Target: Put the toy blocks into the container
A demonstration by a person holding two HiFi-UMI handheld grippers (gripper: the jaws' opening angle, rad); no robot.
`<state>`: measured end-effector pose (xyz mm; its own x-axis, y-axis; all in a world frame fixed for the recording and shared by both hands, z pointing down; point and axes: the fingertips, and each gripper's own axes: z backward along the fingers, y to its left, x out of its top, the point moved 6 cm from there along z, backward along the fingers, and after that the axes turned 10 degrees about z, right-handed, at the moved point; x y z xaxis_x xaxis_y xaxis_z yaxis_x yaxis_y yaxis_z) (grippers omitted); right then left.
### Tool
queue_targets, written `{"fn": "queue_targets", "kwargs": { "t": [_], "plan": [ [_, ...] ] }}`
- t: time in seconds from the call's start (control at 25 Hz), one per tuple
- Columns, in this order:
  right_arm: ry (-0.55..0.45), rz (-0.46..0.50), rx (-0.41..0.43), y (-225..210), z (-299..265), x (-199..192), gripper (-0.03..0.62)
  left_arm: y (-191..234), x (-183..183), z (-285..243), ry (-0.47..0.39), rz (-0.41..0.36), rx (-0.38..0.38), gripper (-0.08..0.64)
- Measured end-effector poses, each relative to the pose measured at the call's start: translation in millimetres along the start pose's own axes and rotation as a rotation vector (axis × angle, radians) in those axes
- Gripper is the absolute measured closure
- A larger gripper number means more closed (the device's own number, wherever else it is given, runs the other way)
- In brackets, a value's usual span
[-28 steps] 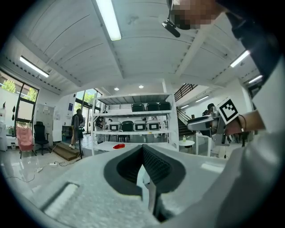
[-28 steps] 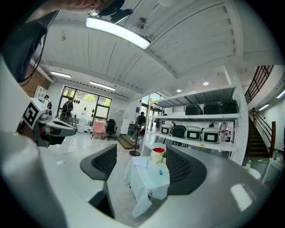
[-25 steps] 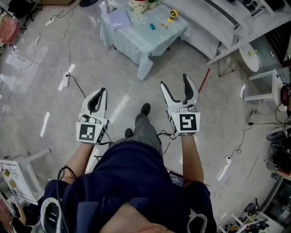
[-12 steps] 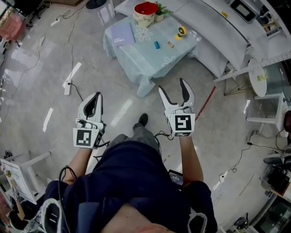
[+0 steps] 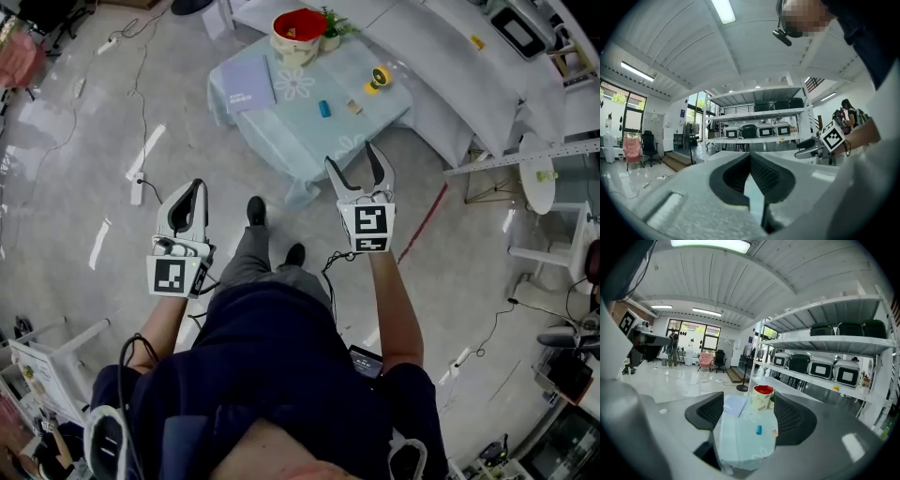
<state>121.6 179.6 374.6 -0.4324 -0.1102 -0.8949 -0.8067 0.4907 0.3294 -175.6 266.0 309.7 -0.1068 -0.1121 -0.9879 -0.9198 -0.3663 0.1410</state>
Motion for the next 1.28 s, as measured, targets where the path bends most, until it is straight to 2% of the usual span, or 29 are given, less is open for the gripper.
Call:
{"fn": "queue_targets", "kwargs": {
  "t": [0.16, 0.36, 0.48, 0.64, 0.88, 1.28],
  "plan": [
    [0.072, 0.003, -0.009, -8, -60, -15, 0.256, 31, 2, -48, 0.01, -0.002, -0.05, 0.558],
    [0.174, -0.004, -0.019, -13, -137, -34, 0.259, 79, 3, -102, 0.069, -0.051, -0.116, 0.558],
    [0.247, 0.007, -0.017, -19, -177, -51, 0.264, 99, 12, -131, 0.047, -0.015, -0.136, 0.558],
    [0.345, 0.004, -0.006, -27, -221, -83, 0.268, 117, 8, -162, 0.069, -0.013, -0.153, 0.558],
    [0.473, -0.004, 0.058, -34, -271, -137, 0.276, 122, -1, -193, 0.104, -0.015, -0.124, 0.558],
    [0.58, -0.035, 0.173, -27, -317, -205, 0.296, 121, -19, -215, 0.159, -0.004, -0.019, 0.558]
  ]
}}
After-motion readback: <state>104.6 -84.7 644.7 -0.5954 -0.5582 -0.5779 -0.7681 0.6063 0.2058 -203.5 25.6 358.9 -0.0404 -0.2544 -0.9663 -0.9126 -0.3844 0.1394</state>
